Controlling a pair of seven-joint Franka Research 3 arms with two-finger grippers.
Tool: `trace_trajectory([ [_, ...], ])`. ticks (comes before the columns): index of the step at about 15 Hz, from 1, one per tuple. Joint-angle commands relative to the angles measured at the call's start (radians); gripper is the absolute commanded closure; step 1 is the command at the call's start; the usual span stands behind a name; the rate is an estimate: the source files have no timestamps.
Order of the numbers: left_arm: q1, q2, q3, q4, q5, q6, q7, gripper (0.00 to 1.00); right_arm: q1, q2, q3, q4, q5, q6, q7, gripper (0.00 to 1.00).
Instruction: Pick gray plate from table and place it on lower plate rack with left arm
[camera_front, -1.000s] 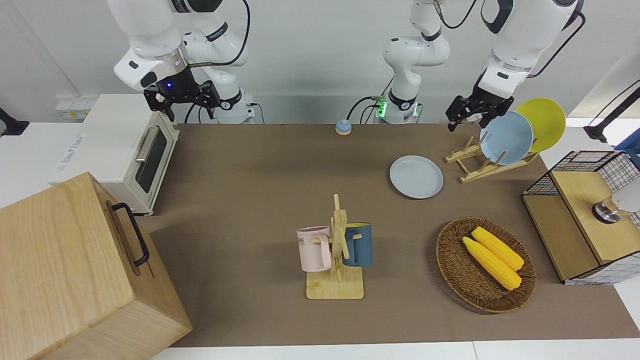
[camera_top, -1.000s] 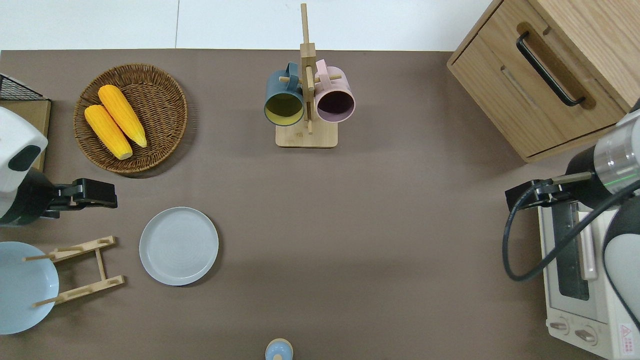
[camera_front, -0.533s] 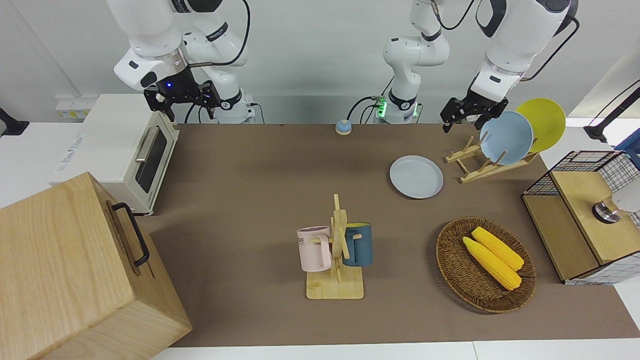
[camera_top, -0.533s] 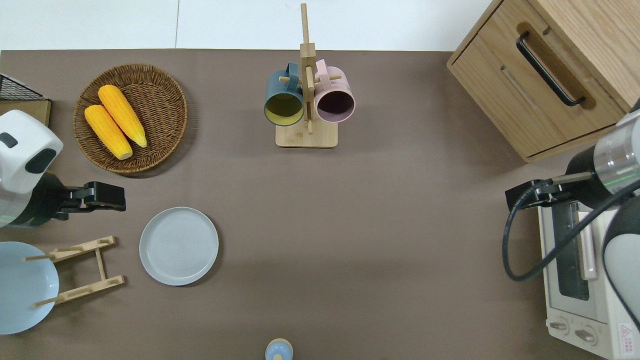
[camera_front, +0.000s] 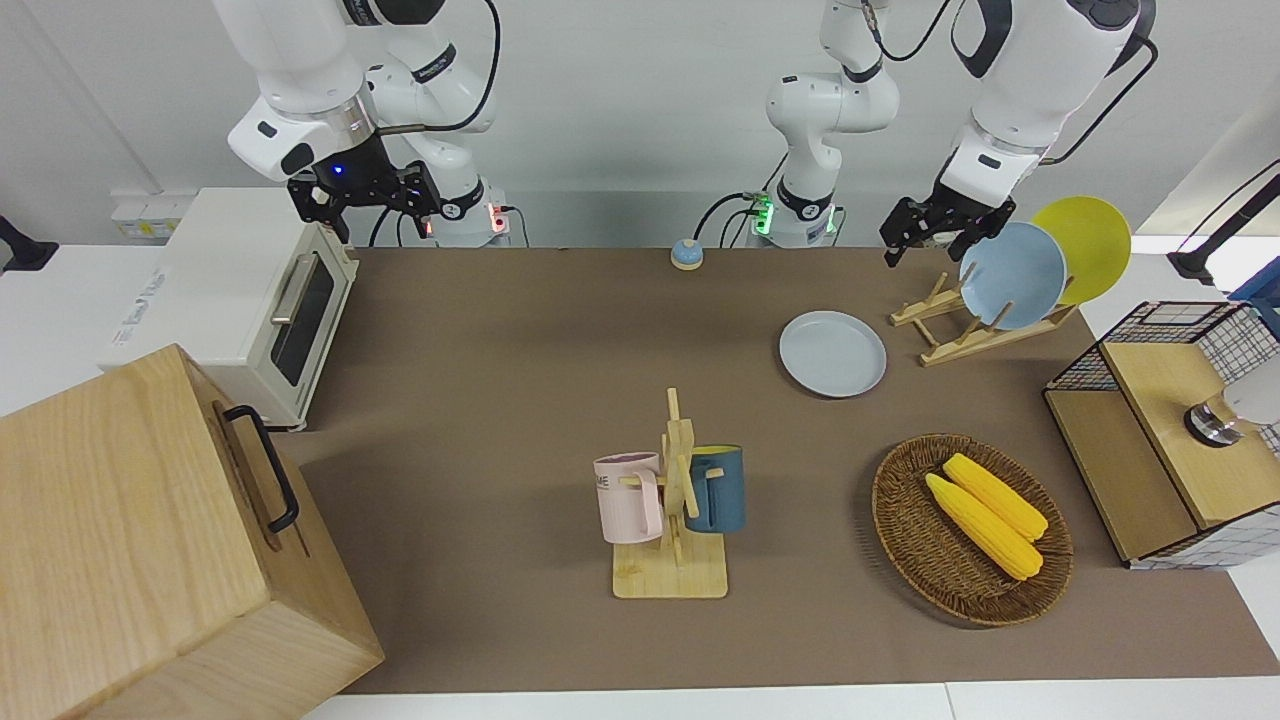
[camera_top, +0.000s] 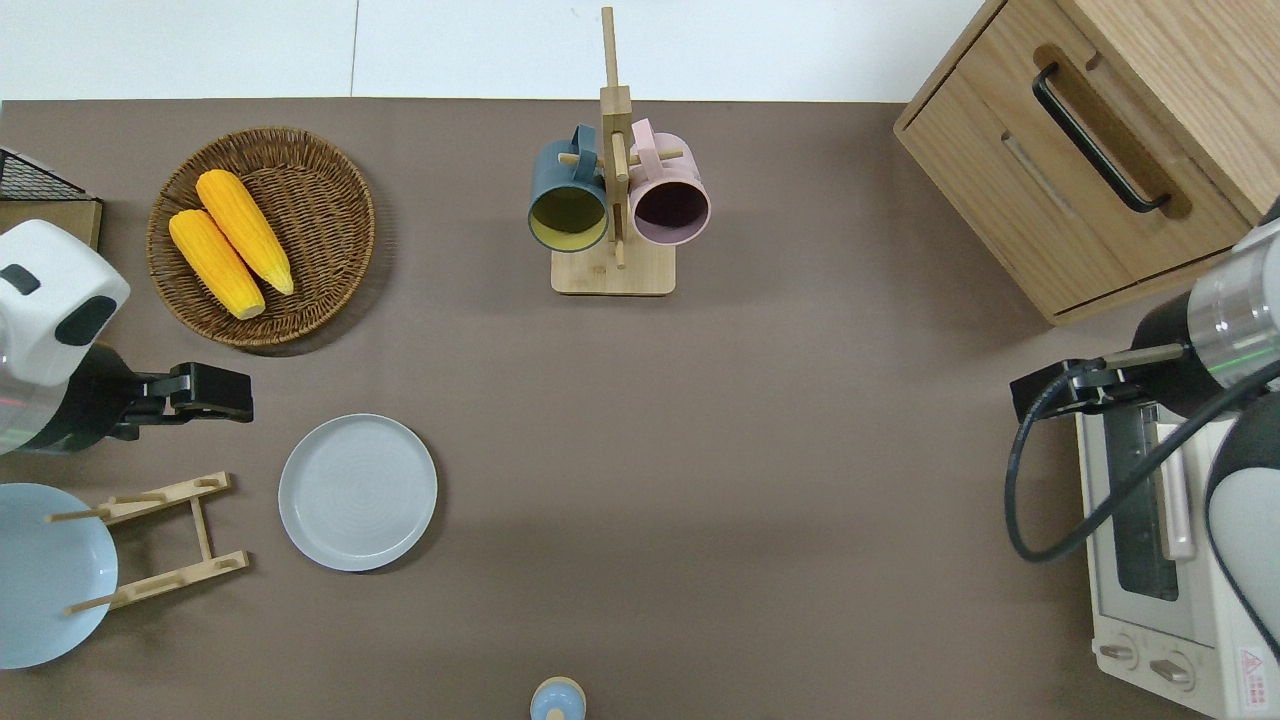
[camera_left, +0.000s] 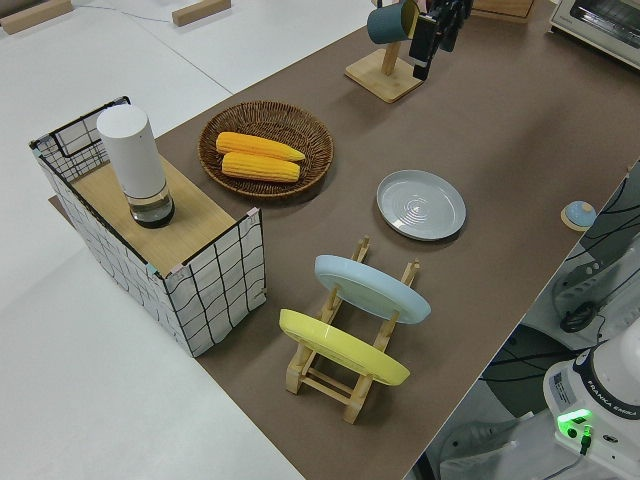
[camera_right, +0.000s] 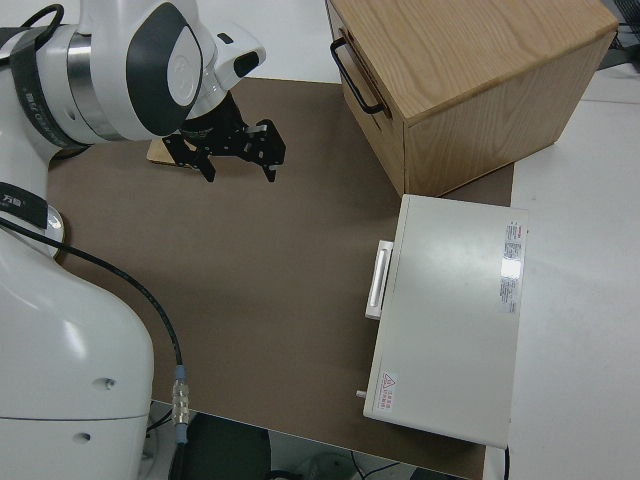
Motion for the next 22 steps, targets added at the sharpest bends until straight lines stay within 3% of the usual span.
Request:
trace_trajectory([
  [1,0.001,-0.009,-0.001,-0.031,0.008,0.001,0.008,0.01,-0.023,-0.002,0.021,0.007,-0.006,-0.011,0.012,0.017],
  [4,-0.002,-0.015,0.004,-0.089,0.074,0.032,0.020,0.01,-0.023,-0.002,0.021,0.006,-0.006,-0.011,0.012,0.017],
  [7,-0.002,-0.036,0.041,-0.187,0.091,0.104,0.022,0.01,-0.023,-0.004,0.021,0.007,-0.005,-0.011,0.012,0.017],
  [14,-0.003,-0.069,0.128,-0.518,0.089,0.377,0.037,0.01,-0.023,-0.002,0.021,0.007,-0.005,-0.011,0.012,0.017],
  [22,-0.003,-0.052,0.165,-0.748,0.071,0.590,0.026,0.01,-0.023,-0.002,0.021,0.007,-0.006,-0.011,0.012,0.017],
])
